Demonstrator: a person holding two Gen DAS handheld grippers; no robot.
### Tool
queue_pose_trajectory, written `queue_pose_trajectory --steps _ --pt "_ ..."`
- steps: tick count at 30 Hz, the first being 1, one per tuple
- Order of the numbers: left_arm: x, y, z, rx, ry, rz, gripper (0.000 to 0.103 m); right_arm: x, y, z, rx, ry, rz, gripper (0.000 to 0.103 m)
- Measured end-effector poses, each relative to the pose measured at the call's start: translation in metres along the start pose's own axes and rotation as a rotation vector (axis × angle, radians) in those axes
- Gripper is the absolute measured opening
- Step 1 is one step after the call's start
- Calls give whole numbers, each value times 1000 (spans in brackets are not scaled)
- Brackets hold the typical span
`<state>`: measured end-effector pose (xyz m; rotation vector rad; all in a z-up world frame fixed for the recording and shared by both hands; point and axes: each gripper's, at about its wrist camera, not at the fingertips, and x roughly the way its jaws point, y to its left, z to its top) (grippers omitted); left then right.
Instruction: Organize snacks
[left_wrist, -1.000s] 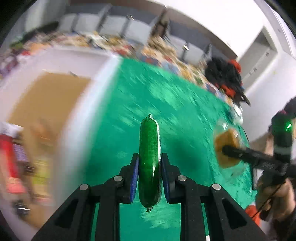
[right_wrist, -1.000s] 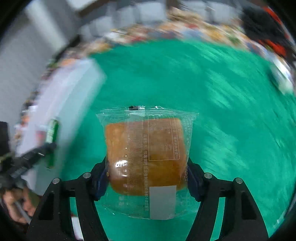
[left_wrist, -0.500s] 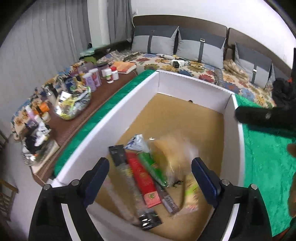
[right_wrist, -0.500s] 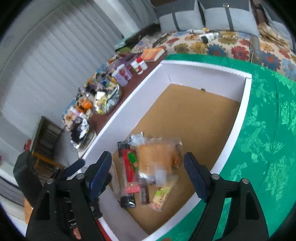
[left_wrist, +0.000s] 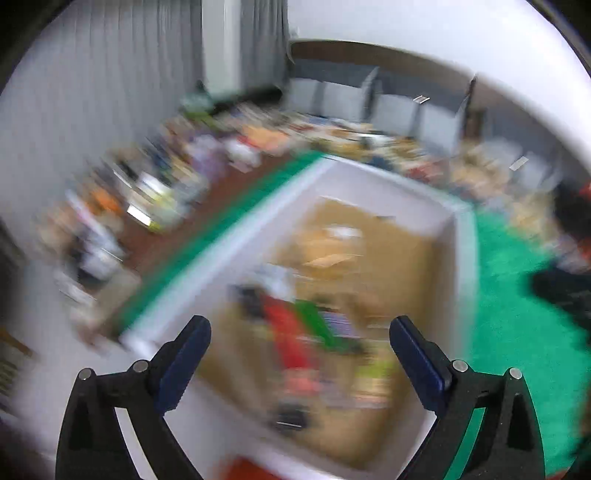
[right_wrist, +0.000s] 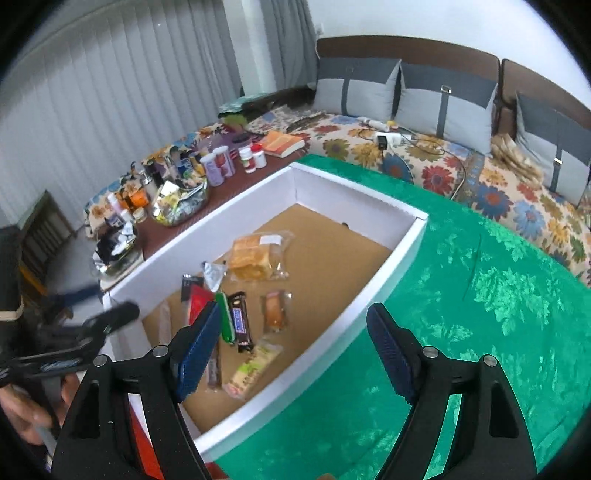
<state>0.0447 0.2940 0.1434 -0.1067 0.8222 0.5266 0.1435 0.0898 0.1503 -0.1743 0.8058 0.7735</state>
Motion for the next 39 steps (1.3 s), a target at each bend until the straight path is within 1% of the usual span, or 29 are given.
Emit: queue_pose_trajectory --steps 1,2,3,4,5,10,12,14,16,17,19,20,22,25,28,31,33,39 --pt "-5 -6 -3 30 -45 130 97 -1 0 -4 -2 0 1 83" --pt "-8 -10 -5 44 -69 193 97 -1 1 -7 0 1 1 83" --pt "-12 -14 -7 56 -89 236 99 -1 1 -10 6 2 0 83" --pt "-15 -17 -8 66 -103 241 101 0 1 -13 16 4 0 83" --pt "-20 -19 -10 69 -114 208 103 1 0 -15 27 7 2 83" --pt "-31 -25 -9 60 -108 61 103 0 2 -16 64 26 -20 83" --pt "-32 -26 -8 66 -99 20 103 -3 5 -14 66 28 -30 83" --pt "-32 -28 -6 63 -86 12 103 -6 10 -12 61 33 -44 83" --pt "-33 -30 -7 76 -83 40 103 -9 16 -7 52 42 -53 83" --pt "-34 -32 -8 98 -76 60 103 -10 18 -7 50 43 -54 83" --pt "-32 -32 -8 122 -51 72 103 -14 23 -3 49 42 -45 83" --pt "-31 -31 -7 119 -26 60 103 -15 25 -3 48 41 -41 83" --pt "-30 -26 -7 103 -11 24 103 -18 30 0 38 31 -35 83" --pt "-32 -15 -8 56 -24 -7 103 -19 37 1 13 21 -40 83" --pt "-31 -8 -8 45 -26 -6 103 -17 43 0 -13 18 -53 83" --pt "-29 -4 -8 48 -28 5 103 -11 47 -1 -21 37 -46 83" --pt "-28 -2 -7 44 -26 -2 103 -7 48 -1 -22 43 -47 83" --pt "-26 10 -10 -6 -20 -86 103 2 50 0 -20 55 -47 83"
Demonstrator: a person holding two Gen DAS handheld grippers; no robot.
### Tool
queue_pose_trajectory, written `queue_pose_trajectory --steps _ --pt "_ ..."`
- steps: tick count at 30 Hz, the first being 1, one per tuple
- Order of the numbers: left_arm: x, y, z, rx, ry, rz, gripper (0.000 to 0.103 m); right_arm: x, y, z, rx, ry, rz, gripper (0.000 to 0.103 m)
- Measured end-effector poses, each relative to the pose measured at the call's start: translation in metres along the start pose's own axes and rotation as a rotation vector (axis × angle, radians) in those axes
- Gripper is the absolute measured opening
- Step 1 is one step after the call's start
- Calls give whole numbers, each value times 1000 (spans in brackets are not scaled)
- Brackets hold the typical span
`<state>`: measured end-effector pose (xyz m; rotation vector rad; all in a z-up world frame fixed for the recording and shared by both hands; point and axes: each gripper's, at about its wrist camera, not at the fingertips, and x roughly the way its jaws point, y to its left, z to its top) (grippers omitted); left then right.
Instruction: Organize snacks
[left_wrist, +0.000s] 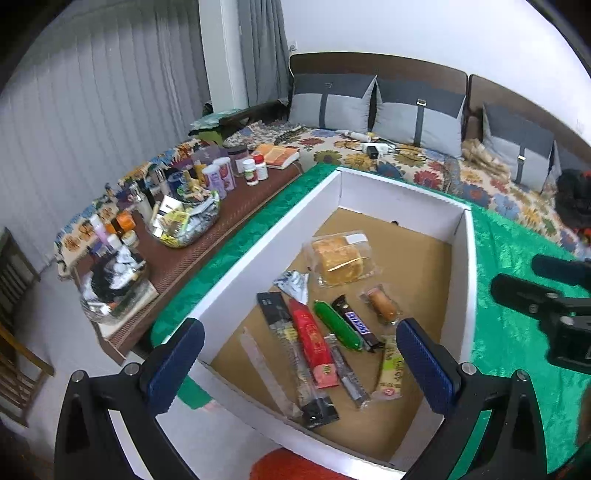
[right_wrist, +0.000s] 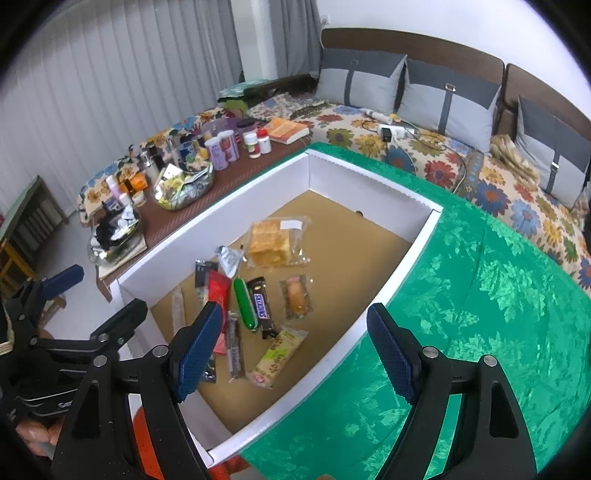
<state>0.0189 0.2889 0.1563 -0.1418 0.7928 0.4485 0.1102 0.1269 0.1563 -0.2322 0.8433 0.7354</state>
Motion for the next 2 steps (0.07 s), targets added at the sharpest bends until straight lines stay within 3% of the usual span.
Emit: queue_pose_trajectory --steps 2 --pt "0 1 0 -2 -8 -1 103 2 2 1 -5 2 2 83"
